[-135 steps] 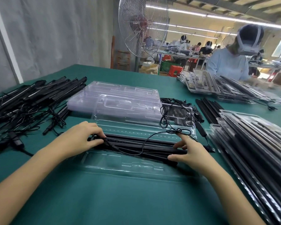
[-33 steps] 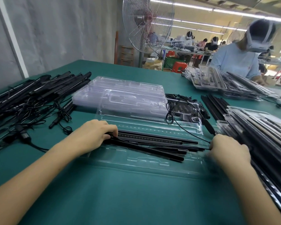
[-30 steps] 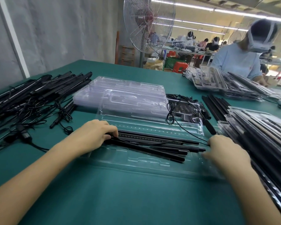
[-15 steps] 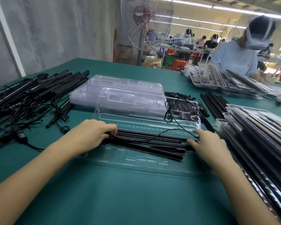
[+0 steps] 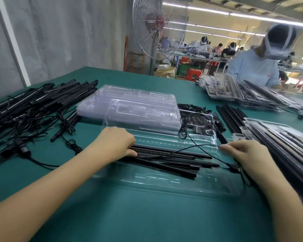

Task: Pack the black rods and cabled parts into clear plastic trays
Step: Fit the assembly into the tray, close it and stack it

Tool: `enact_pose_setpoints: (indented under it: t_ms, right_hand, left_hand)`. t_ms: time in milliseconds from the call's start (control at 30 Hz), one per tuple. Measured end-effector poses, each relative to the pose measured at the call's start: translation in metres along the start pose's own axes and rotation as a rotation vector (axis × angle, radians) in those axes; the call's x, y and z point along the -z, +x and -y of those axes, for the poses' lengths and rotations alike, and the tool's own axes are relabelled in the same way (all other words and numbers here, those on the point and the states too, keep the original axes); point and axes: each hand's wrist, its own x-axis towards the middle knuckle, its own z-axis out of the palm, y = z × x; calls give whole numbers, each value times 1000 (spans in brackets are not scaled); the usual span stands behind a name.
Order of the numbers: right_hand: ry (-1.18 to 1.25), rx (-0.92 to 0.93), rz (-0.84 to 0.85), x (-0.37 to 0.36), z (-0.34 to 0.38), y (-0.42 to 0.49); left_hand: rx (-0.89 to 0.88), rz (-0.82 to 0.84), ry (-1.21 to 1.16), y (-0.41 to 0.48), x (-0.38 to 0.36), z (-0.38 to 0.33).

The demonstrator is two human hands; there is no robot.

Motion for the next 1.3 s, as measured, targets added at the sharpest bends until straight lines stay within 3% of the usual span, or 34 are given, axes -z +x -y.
enact_pose_setpoints:
  t_ms: [200,333,533,667,833,933,1300]
  right_hand:
    - [183,36,84,22,5,-6]
    - [83,45,251,26,4,-6]
    - [-177,-86,560,18,-7,-6]
    - [-328,-139,555,2,-5,-5]
    - [-410,-160,591,-7,5,-6]
    - [-471,-151,586,-10,9,-10]
    - [-517,-194,586,-15,14,-13]
  left_hand:
    - [-54,51,-47,13,3,0]
    - [-153,167,-351,20,0,-1]
    - [-183,209,-497,20,-1,5]
    - [-170,217,-554,17,3,6]
    - [-133,255,-450,10,13,0]
    - [-153,183,-366,7,13,-13]
    - [-275,56,-448,1,-10,-29]
